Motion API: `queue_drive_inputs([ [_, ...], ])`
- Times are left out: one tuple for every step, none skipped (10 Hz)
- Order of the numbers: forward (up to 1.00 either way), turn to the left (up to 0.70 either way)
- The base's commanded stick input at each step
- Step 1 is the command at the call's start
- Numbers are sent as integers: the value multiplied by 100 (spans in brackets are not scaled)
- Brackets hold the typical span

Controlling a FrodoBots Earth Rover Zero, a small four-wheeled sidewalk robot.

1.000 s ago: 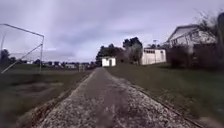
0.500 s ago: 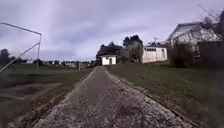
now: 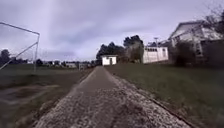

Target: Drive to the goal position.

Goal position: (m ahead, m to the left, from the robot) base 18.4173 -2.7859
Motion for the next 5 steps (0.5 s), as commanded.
queue_drive_inputs([
  [70, 0],
  [70, 0],
  [70, 0],
  [70, 0],
  [70, 0],
])
